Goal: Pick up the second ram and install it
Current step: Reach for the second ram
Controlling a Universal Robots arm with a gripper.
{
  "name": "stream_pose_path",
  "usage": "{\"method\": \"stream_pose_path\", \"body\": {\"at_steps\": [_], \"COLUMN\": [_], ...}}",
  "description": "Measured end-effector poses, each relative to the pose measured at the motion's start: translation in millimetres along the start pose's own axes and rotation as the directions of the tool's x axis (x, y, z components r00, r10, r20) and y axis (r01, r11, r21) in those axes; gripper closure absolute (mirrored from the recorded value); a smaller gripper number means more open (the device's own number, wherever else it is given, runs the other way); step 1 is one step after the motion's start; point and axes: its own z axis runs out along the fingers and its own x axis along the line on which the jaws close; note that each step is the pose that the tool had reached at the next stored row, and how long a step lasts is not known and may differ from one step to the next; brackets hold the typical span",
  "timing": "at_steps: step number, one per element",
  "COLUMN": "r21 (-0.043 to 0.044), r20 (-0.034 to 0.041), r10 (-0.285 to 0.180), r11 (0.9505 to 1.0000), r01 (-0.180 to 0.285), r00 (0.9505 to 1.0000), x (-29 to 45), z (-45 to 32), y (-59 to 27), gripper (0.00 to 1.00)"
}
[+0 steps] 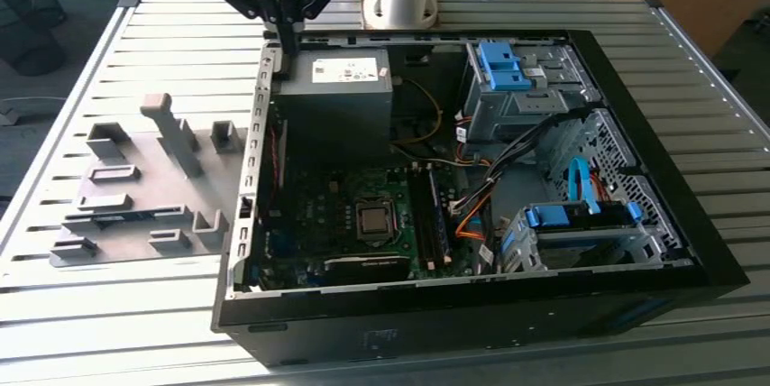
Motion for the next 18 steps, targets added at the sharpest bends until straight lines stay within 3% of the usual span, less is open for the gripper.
{"method": "stream_pose_path", "body": {"at_steps": [18], "r21": [-0.0001], "r20": [0.0001], "r10": [0.0], "r11": [1.0], "r01": [0.0], "r00": [1.0], "x": [12.4], "z": [-0.1], "y": [-0.9], "gripper": [0.89]}}
